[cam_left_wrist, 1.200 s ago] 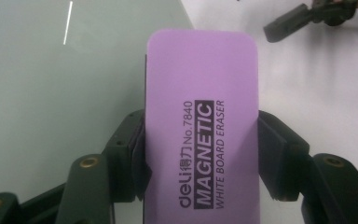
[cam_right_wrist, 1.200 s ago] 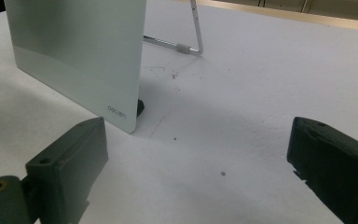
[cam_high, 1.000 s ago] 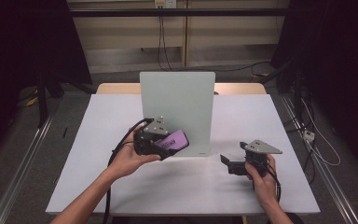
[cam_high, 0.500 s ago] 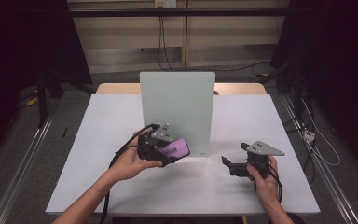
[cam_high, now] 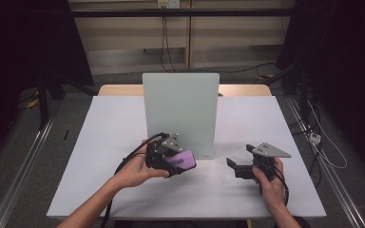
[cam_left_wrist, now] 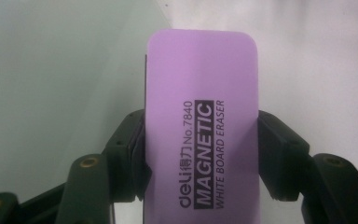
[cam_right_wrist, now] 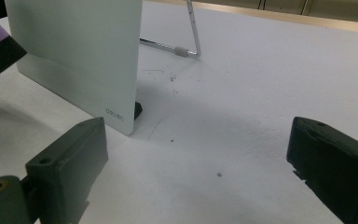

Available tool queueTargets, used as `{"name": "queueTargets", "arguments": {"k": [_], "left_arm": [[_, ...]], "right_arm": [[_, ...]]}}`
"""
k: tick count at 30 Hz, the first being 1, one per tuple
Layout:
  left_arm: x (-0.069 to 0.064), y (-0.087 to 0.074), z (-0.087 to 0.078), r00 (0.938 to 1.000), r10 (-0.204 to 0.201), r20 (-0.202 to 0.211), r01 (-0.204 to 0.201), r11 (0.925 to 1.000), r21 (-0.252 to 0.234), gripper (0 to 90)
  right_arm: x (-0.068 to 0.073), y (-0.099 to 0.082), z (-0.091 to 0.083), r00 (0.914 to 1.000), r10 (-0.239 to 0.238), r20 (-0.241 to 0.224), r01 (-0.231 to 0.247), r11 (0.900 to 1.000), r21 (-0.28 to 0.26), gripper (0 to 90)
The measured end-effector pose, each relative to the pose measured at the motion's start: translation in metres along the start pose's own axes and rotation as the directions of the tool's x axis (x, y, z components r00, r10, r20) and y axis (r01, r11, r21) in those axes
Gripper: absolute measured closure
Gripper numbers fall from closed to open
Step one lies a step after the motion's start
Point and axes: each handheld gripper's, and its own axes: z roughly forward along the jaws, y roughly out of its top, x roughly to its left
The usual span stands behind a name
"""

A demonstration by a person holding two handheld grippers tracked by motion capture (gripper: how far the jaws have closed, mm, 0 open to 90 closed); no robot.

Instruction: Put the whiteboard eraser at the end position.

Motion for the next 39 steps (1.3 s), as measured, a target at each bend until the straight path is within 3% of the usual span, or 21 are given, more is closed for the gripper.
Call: {"name": "queueTargets", "arguments": {"k": [15,21,31,39], "left_arm": [[-0.01,0.001,0.017,0.9991,0.016,0.04,-0.017,0.9992,0.037,41.1],[-0.01,0.001,0.028,0.9979,0.005,0.064,-0.008,0.9985,0.055,41.1],[-0.012,-0.001,0.042,0.9974,-0.001,0.072,-0.005,0.9963,0.086,41.0],[-0.013,-0.002,0.048,0.998,-0.008,0.063,0.003,0.9967,0.082,41.0]], "right_arm": [[0.004,0.002,0.001,1.0,-0.009,0.0,0.009,1.0,0.002,5.1],[0.004,0.002,0.003,0.9999,-0.016,0.0,0.016,0.9999,0.004,5.1],[0.004,0.002,0.002,0.9999,-0.013,0.0,0.013,0.9999,0.005,5.1],[0.004,0.001,0.002,0.9998,-0.02,0.001,0.02,0.9998,0.008,5.1]]}}
